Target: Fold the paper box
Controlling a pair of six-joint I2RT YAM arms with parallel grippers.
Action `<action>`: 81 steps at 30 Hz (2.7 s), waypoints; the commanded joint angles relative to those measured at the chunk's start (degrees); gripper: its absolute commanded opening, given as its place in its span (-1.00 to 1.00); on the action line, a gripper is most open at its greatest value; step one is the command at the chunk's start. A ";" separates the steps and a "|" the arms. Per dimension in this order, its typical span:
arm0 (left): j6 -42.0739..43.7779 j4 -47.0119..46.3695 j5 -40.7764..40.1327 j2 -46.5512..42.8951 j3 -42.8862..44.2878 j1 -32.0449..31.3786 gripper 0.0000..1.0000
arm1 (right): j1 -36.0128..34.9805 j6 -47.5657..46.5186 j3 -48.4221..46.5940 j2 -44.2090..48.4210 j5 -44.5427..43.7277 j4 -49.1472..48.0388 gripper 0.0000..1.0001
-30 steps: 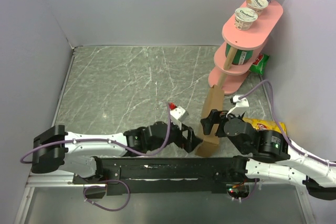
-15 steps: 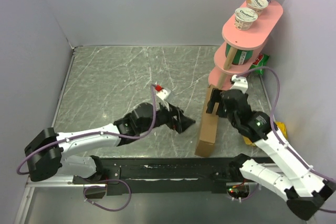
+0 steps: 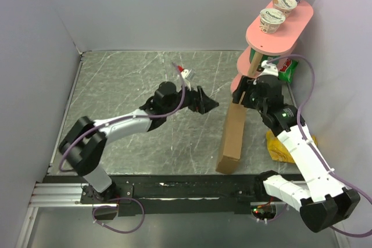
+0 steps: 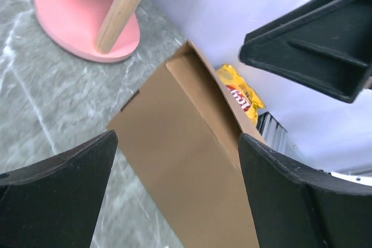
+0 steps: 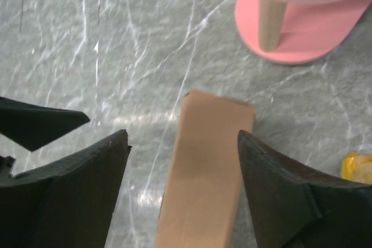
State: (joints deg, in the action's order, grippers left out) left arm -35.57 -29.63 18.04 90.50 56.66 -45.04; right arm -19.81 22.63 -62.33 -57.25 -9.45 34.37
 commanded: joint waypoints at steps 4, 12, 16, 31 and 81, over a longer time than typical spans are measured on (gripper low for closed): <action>-5.02 -6.49 12.10 10.83 11.79 1.00 0.85 | 6.88 -1.37 -0.96 -1.81 1.89 -6.15 0.36; -7.67 -9.48 16.23 16.20 14.53 0.83 0.85 | 7.95 -1.80 1.68 -4.96 -5.83 -13.88 0.29; -7.50 -9.14 16.50 17.08 15.31 0.39 0.85 | 7.86 -2.51 2.65 -7.69 -7.77 -16.52 0.23; -6.53 -4.39 16.15 21.47 18.57 -2.16 0.79 | 1.81 -5.76 11.08 -8.84 -18.32 -26.02 0.12; -1.69 -3.16 14.56 16.47 9.96 4.16 -0.14 | -8.48 -17.70 22.69 -13.05 -26.32 -17.50 0.17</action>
State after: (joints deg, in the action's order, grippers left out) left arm -39.38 -31.77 32.05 111.00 66.74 -41.98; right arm -26.89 11.27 -42.74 -65.04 -36.10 1.61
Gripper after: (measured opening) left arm 0.428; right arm 0.583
